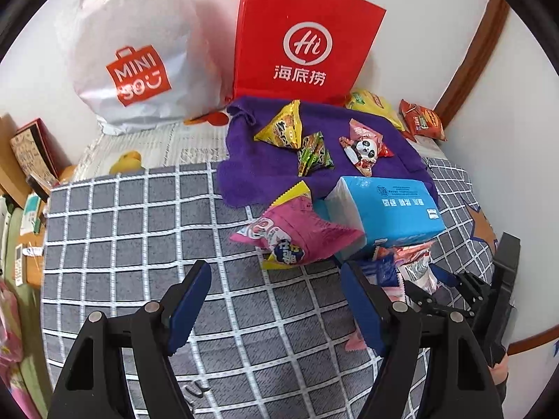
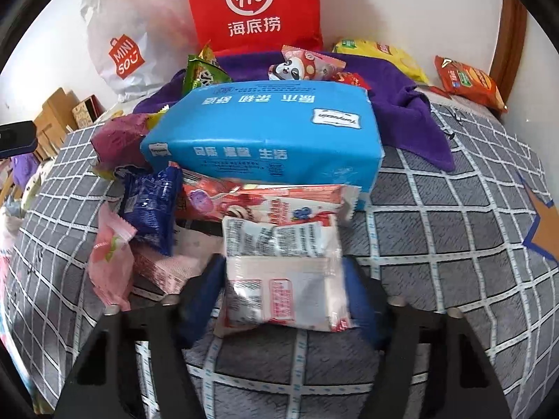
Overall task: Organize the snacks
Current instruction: 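Grasp the large pink packet with the left tool while the right tool grasps the white-and-red packet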
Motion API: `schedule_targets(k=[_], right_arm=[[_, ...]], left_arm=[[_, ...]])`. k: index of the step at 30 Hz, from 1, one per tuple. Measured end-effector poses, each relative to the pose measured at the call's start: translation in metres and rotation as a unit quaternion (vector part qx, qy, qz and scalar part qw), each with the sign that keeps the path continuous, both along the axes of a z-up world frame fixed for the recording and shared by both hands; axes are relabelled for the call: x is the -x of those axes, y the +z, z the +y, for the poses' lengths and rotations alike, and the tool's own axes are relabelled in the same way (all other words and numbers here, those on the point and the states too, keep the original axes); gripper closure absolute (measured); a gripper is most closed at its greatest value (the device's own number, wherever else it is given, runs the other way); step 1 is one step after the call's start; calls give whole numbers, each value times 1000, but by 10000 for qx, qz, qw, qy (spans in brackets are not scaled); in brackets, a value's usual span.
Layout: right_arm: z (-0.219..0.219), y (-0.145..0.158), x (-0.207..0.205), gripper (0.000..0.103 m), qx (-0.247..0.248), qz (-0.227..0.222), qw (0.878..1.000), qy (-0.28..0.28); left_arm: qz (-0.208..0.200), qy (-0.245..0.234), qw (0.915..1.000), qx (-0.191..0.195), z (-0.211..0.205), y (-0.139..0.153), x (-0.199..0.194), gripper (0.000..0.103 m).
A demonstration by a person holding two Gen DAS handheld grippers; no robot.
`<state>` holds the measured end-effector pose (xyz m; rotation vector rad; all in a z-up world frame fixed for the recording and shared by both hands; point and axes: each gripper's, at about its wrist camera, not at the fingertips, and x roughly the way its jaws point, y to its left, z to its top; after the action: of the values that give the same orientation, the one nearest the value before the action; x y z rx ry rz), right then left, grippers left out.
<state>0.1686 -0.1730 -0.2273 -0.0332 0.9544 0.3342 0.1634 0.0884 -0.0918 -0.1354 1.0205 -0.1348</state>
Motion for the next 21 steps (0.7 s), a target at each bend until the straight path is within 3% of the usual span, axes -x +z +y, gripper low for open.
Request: schedule_targets(k=[4,10,14,21], right_arm=[[-10,3,2,43,8,-69,10000,21],[-39,10,11,42,180,-485,9985,-204],[-50,0,4,43,75,-277,9990,-338],[-45,-2,0,40,83,-233,9993,-290]], left_arm=[[63,48,9998,158,-7,-10,-11,28],[110,148,9998,71,-18,-20,-32,28],[258,340,9987,294,-16,-31,-49,28],[427,537,9975,192,-22,-48,-73,28]])
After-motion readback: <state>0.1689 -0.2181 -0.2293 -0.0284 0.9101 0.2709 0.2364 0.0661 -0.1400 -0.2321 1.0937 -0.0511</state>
